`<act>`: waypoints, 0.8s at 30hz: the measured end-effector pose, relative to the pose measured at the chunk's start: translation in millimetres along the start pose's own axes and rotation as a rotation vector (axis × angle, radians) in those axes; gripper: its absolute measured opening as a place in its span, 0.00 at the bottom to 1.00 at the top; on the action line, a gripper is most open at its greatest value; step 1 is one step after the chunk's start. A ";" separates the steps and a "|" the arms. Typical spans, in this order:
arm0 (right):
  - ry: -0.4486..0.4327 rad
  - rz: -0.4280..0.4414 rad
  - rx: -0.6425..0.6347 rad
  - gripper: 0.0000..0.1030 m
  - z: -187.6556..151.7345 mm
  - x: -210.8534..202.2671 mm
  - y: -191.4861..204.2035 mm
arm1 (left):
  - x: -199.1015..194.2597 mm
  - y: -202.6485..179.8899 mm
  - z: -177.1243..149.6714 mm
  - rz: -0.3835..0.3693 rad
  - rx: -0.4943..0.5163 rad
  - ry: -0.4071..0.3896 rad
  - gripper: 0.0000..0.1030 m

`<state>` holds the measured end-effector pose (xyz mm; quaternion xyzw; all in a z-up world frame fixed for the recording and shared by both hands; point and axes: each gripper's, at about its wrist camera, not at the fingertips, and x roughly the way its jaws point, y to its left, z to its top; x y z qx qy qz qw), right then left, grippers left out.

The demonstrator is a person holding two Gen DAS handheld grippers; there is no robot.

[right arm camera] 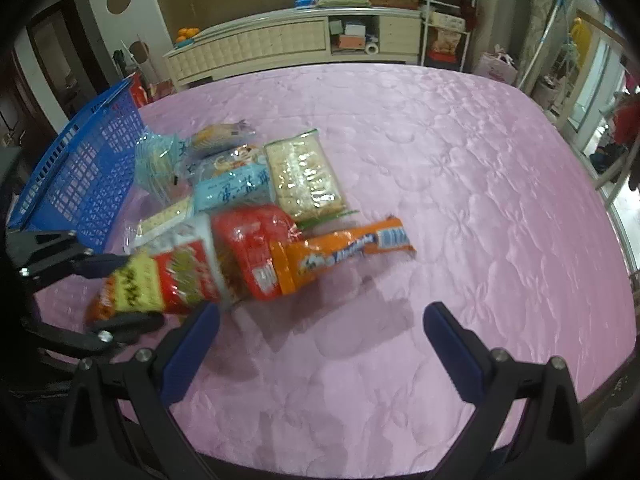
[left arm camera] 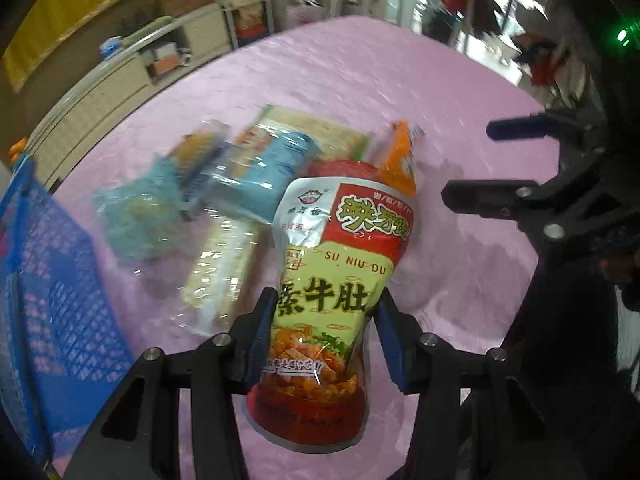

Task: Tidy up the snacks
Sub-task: 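Lift the SU NIU DU pouch with the left tool while the right tool grasps the red packet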

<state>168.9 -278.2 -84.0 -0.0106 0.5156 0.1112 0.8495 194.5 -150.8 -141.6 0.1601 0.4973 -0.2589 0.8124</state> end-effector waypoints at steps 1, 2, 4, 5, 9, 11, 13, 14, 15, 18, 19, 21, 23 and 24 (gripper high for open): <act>0.001 0.003 -0.006 1.00 2.4 0.9 0.6 | -3.2 3.6 1.3 0.009 -0.020 -0.009 0.45; 0.003 0.008 -0.019 1.00 5.8 1.8 2.2 | -6.7 6.6 -0.3 0.016 -0.041 -0.016 0.45; 0.010 0.021 -0.061 1.00 13.7 5.2 9.1 | -10.4 16.8 -0.5 0.034 -0.094 -0.021 0.45; 0.014 0.036 -0.086 1.00 17.2 7.2 13.0 | -11.5 18.8 -2.3 0.045 -0.113 -0.025 0.45; 0.091 0.053 -0.241 1.00 29.6 31.5 34.8 | -9.7 20.7 -12.9 0.085 -0.154 -0.033 0.45; 0.118 0.037 -0.297 1.00 33.0 43.0 41.3 | -12.3 24.8 -13.6 0.106 -0.182 -0.034 0.45; 0.147 0.047 -0.330 1.00 37.8 57.1 45.5 | -9.5 29.6 -14.7 0.134 -0.212 -0.022 0.45; 0.164 0.059 -0.335 0.99 39.3 63.3 45.9 | -8.4 32.1 -16.6 0.134 -0.219 -0.019 0.45; 0.179 0.060 -0.339 0.96 40.5 69.7 46.7 | -6.2 32.4 -18.3 0.134 -0.225 -0.018 0.45; 0.229 0.027 -0.383 0.88 41.4 89.6 53.3 | -1.9 32.7 -21.5 0.140 -0.233 -0.012 0.45; 0.228 0.028 -0.390 0.85 40.9 91.3 53.7 | -0.7 33.1 -21.4 0.139 -0.237 -0.013 0.45; 0.250 0.046 -0.414 0.85 40.0 97.1 57.6 | -1.0 35.1 -24.2 0.132 -0.244 -0.009 0.45; 0.255 0.052 -0.426 0.85 41.9 100.0 59.4 | 1.2 35.5 -23.3 0.134 -0.241 -0.007 0.45; 0.263 0.062 -0.424 0.85 43.0 101.8 60.1 | 2.5 35.6 -22.4 0.135 -0.241 -0.005 0.45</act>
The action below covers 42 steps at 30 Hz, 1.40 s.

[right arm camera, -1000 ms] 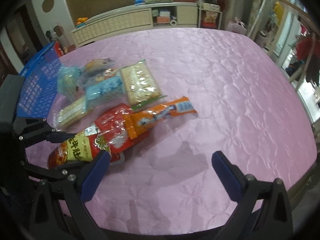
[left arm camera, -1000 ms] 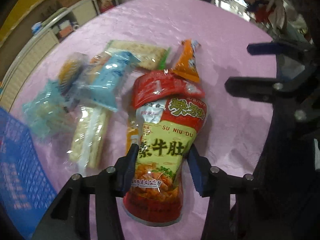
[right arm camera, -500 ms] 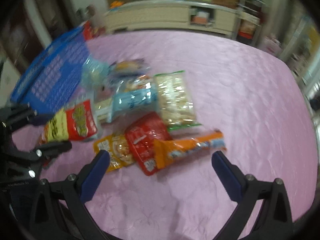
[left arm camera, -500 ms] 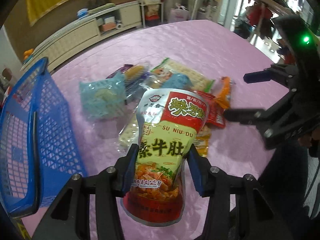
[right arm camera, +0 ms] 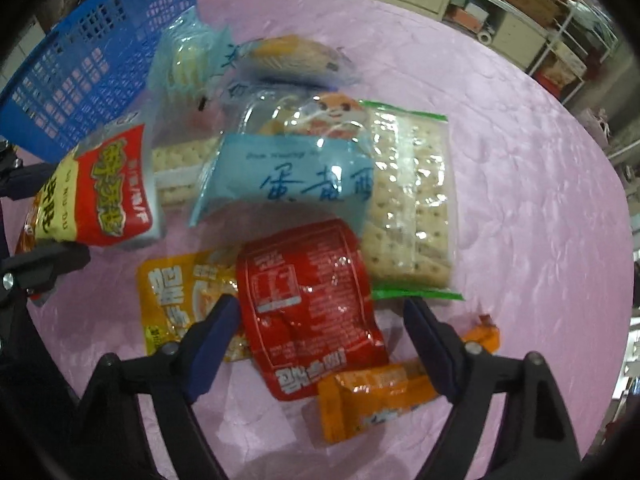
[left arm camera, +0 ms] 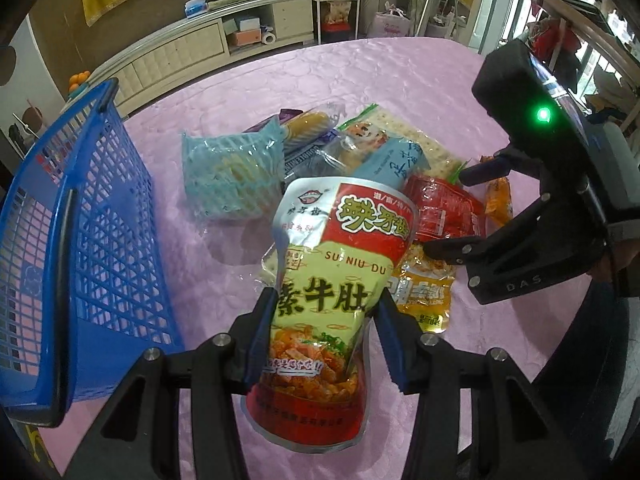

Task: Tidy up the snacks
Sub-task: 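Lift the SU NIU DU pouch with the left tool while the right tool grasps the red packet, then carry the pouch over the blue basket and open the left tool to drop it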

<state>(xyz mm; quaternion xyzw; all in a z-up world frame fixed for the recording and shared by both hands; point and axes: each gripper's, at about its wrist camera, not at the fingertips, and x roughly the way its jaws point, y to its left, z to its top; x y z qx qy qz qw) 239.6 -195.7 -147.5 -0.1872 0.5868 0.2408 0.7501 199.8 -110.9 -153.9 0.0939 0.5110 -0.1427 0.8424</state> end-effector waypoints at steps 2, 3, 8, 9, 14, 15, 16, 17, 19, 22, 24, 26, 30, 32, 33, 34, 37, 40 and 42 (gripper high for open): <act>0.004 0.016 0.004 0.83 1.6 2.8 -2.6 | -6.3 -1.5 -1.3 0.000 -0.003 0.000 0.45; 0.004 0.027 0.004 0.80 0.3 3.8 -2.9 | -6.3 -1.3 -0.6 -0.002 -0.005 0.000 0.45; -0.016 0.041 -0.046 0.57 -4.3 -3.0 5.6 | -4.6 -3.5 -1.1 -0.001 -0.002 -0.001 0.45; -0.025 0.048 -0.044 0.51 -6.5 -4.6 6.6 | -5.0 -4.0 -1.5 0.001 -0.002 -0.003 0.45; -0.061 0.070 -0.012 0.42 -25.2 -21.4 10.6 | -16.3 -6.4 -2.8 -0.007 -0.005 -0.029 0.45; -0.069 0.074 -0.003 0.42 -29.0 -27.5 9.6 | -18.2 -7.1 -2.4 -0.006 -0.004 -0.035 0.45; -0.077 0.077 0.006 0.42 -31.9 -32.4 10.4 | -24.7 -7.6 -1.8 -0.007 -0.005 -0.048 0.45; -0.088 0.075 0.014 0.42 -34.2 -39.0 10.7 | -30.5 -7.6 -1.1 -0.011 -0.008 -0.060 0.45; -0.121 0.065 0.034 0.42 -37.6 -57.9 10.1 | -43.5 -7.3 0.5 -0.017 -0.011 -0.088 0.45; -0.172 0.058 0.053 0.42 -41.0 -87.0 10.7 | -68.2 -6.4 3.6 -0.022 -0.007 -0.139 0.45; -0.199 0.041 0.055 0.42 -47.2 -105.7 15.0 | -84.5 -4.3 5.4 -0.019 -0.005 -0.170 0.45; -0.236 0.020 0.063 0.42 -46.8 -127.0 19.0 | -100.8 -0.9 6.8 -0.015 -0.005 -0.199 0.45; -0.310 0.036 0.075 0.42 -33.8 -161.2 31.0 | -132.0 9.3 9.1 -0.022 -0.001 -0.257 0.45; -0.346 0.042 0.070 0.42 -21.4 -173.9 40.6 | -151.4 19.1 10.0 -0.003 0.002 -0.293 0.45; -0.358 0.046 0.066 0.42 -12.0 -174.3 45.4 | -155.4 23.0 10.8 0.001 0.001 -0.300 0.45; -0.376 0.058 0.055 0.42 -7.3 -182.4 53.6 | -164.6 30.7 10.8 0.007 0.000 -0.314 0.45; -0.404 0.068 0.016 0.42 6.6 -194.5 70.1 | -179.6 51.5 11.0 0.040 0.001 -0.326 0.45; -0.424 0.076 -0.017 0.42 27.0 -197.5 85.2 | -190.2 73.9 9.1 0.071 -0.016 -0.325 0.45; -0.436 0.081 -0.036 0.42 37.9 -198.5 95.6 | -198.3 89.0 8.1 0.078 -0.026 -0.327 0.45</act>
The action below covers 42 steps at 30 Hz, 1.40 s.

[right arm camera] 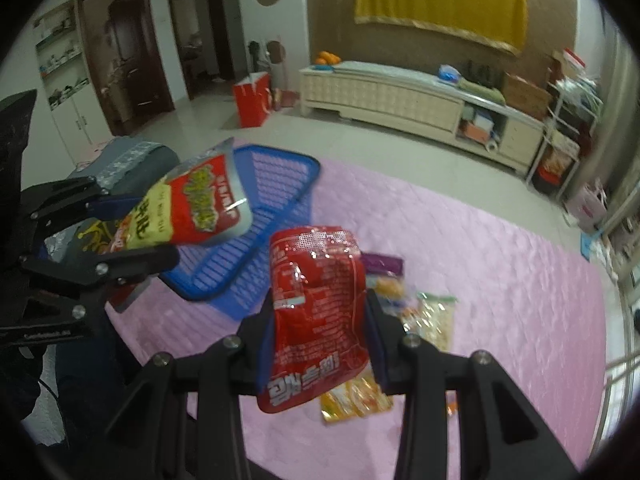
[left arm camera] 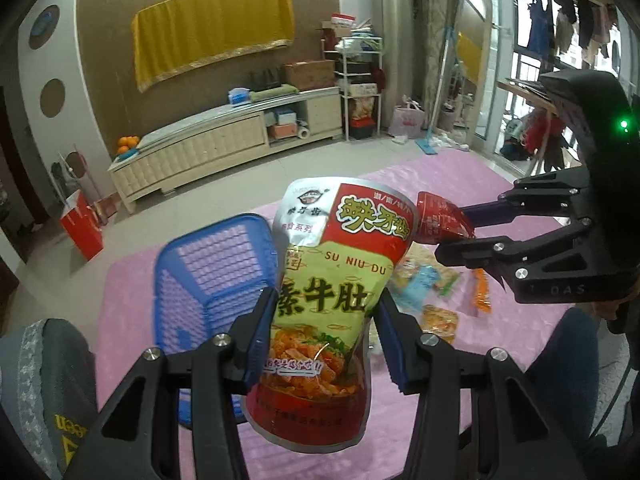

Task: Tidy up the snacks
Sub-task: 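Carry the pouch over the blue basket and open the left tool to drop it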

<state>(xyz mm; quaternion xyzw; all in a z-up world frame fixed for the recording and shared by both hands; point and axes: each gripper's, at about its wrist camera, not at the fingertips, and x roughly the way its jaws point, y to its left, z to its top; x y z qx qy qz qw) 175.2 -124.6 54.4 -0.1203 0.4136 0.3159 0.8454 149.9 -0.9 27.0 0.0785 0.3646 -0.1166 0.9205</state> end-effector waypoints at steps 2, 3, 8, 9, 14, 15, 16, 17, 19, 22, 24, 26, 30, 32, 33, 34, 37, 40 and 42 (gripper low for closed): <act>-0.009 0.011 -0.013 0.42 9.3 4.9 7.2 | -5.1 12.0 -0.3 0.016 -0.003 0.000 0.45; -0.011 0.017 -0.017 0.42 12.7 5.9 11.6 | -7.1 21.2 0.8 0.030 -0.001 0.001 0.45; -0.014 0.035 -0.056 0.42 39.4 24.8 33.0 | -8.9 54.4 5.9 0.070 0.001 0.006 0.45; -0.014 0.035 -0.060 0.42 44.1 28.4 34.5 | -4.9 63.5 8.1 0.082 0.007 0.013 0.45; 0.011 0.028 -0.068 0.42 66.4 57.1 43.5 | 14.3 89.3 11.3 0.108 0.014 0.048 0.45; 0.021 0.030 -0.059 0.42 70.2 65.1 42.4 | 22.1 98.8 12.7 0.103 0.005 0.058 0.45; 0.028 0.031 -0.053 0.42 72.9 70.9 41.9 | 26.8 104.4 12.6 0.096 0.001 0.064 0.45; 0.036 0.032 -0.045 0.42 75.5 77.8 40.2 | 31.5 108.7 13.1 0.093 -0.001 0.070 0.45; 0.053 0.030 -0.030 0.42 80.6 92.5 35.6 | 45.0 121.8 14.9 0.093 -0.002 0.082 0.44; 0.070 0.029 -0.011 0.42 84.4 106.7 31.0 | 63.6 131.8 16.5 0.082 -0.006 0.101 0.44; 0.083 0.023 0.002 0.42 86.3 117.5 26.2 | 73.9 133.1 15.6 0.072 -0.001 0.115 0.44; 0.092 0.011 0.014 0.43 87.9 124.7 24.0 | 87.5 132.9 14.4 0.078 0.009 0.144 0.45; 0.117 -0.011 0.040 0.43 85.1 137.1 16.0 | 111.3 137.4 14.7 0.069 0.006 0.182 0.45; 0.123 -0.016 0.049 0.43 82.9 138.6 12.3 | 122.4 137.6 15.0 0.045 0.008 0.202 0.46; 0.123 -0.014 0.054 0.43 81.3 138.2 10.2 | 126.1 136.4 15.4 0.030 0.012 0.207 0.48; 0.121 -0.009 0.059 0.43 79.4 136.7 7.6 | 129.1 135.4 16.1 0.022 0.017 0.208 0.49; 0.118 -0.008 0.065 0.43 79.5 133.5 8.3 | 137.0 129.5 16.9 0.044 0.059 0.206 0.74; 0.119 -0.013 0.069 0.43 78.7 129.1 9.3 | 139.4 125.3 16.2 0.055 0.060 0.201 0.78; 0.120 -0.009 0.072 0.43 78.9 127.5 10.0 | 138.3 127.4 15.6 0.049 0.037 0.206 0.78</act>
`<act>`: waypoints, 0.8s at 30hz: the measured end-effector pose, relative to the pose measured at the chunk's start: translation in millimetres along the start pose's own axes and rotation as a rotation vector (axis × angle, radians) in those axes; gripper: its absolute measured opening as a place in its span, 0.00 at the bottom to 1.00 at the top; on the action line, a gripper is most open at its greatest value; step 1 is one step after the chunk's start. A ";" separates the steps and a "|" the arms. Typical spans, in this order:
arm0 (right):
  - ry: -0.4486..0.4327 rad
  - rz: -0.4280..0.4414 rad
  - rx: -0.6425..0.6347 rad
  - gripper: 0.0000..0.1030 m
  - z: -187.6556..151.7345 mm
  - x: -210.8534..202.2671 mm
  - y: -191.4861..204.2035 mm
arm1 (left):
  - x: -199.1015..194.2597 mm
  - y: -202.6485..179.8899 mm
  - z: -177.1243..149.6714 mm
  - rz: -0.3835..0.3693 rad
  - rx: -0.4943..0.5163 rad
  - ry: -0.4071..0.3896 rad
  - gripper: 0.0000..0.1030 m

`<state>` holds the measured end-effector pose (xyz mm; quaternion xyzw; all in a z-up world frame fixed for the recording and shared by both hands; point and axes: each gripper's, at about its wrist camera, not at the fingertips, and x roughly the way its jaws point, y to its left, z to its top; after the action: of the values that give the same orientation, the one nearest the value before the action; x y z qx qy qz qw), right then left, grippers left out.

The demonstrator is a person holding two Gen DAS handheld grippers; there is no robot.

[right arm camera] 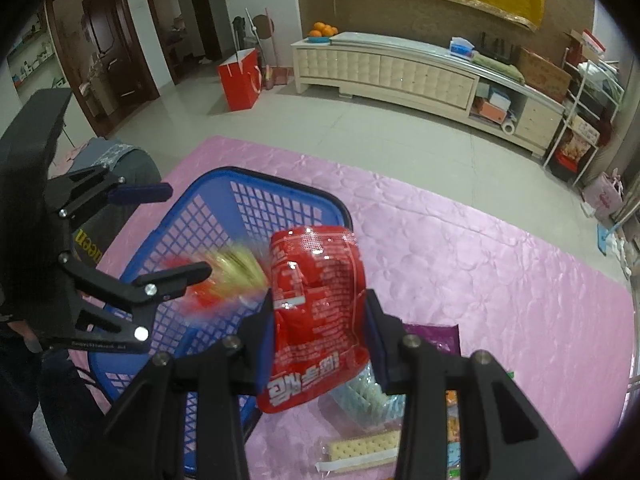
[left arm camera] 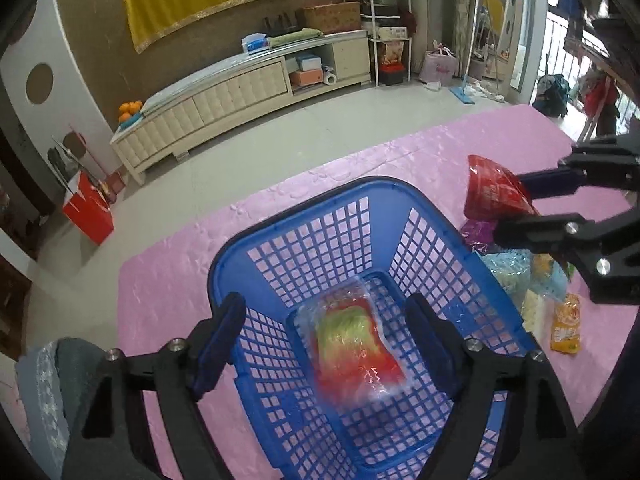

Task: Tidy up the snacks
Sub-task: 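Carry the pouch over the blue basket and open the left tool to drop it, then lower the red packet into the basket and open the right tool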

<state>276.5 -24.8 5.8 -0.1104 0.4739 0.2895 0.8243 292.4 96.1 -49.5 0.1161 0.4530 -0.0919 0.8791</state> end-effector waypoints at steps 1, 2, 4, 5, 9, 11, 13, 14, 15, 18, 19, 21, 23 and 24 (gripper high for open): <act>0.001 0.001 0.002 0.43 -0.1 -1.4 0.6 | -2.6 1.2 -1.1 0.002 -0.016 0.003 0.78; 0.001 0.002 0.003 0.43 1.0 -2.1 1.8 | -4.0 2.9 -0.7 0.000 -0.023 0.003 0.78; -0.003 0.007 0.001 0.43 2.7 -6.7 5.2 | -13.4 4.3 -4.1 -0.003 -0.040 -0.001 0.78; -0.005 0.009 -0.001 0.43 3.4 -8.6 7.6 | -17.9 6.2 -4.3 0.003 -0.045 -0.005 0.78; -0.015 0.018 -0.018 0.43 8.4 -15.2 17.0 | -38.0 12.7 -12.4 0.011 -0.063 -0.029 0.78; -0.016 0.020 -0.034 0.43 11.0 -16.2 24.8 | -46.0 19.0 -17.1 0.011 -0.073 -0.038 0.78; -0.012 0.024 -0.048 0.43 14.4 -15.4 32.9 | -51.1 22.9 -20.8 0.022 -0.081 -0.042 0.78; -0.010 0.025 -0.054 0.43 15.8 -14.7 35.5 | -53.5 25.4 -23.2 0.031 -0.087 -0.043 0.78; -0.008 0.026 -0.062 0.43 18.2 -13.3 39.6 | -54.7 28.3 -24.2 0.035 -0.095 -0.043 0.78; 0.002 0.027 -0.094 0.43 25.4 -6.2 51.8 | -57.3 40.2 -33.2 0.042 -0.128 -0.043 0.78; 0.007 0.027 -0.104 0.43 27.5 -2.5 56.2 | -57.7 43.1 -34.6 0.043 -0.138 -0.042 0.78; 0.013 0.021 -0.122 0.43 31.2 3.0 62.3 | -58.4 49.2 -38.9 0.044 -0.159 -0.042 0.78; 0.024 0.020 -0.132 0.43 36.0 12.0 66.9 | -58.0 57.5 -42.7 0.046 -0.176 -0.039 0.78; 0.031 0.022 -0.132 0.43 37.6 16.7 67.9 | -56.1 62.2 -44.5 0.055 -0.184 -0.033 0.78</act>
<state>270.3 53.4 17.8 -0.1637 0.4676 0.3274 0.8046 242.4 171.5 -21.1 0.0458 0.4415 -0.0277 0.8956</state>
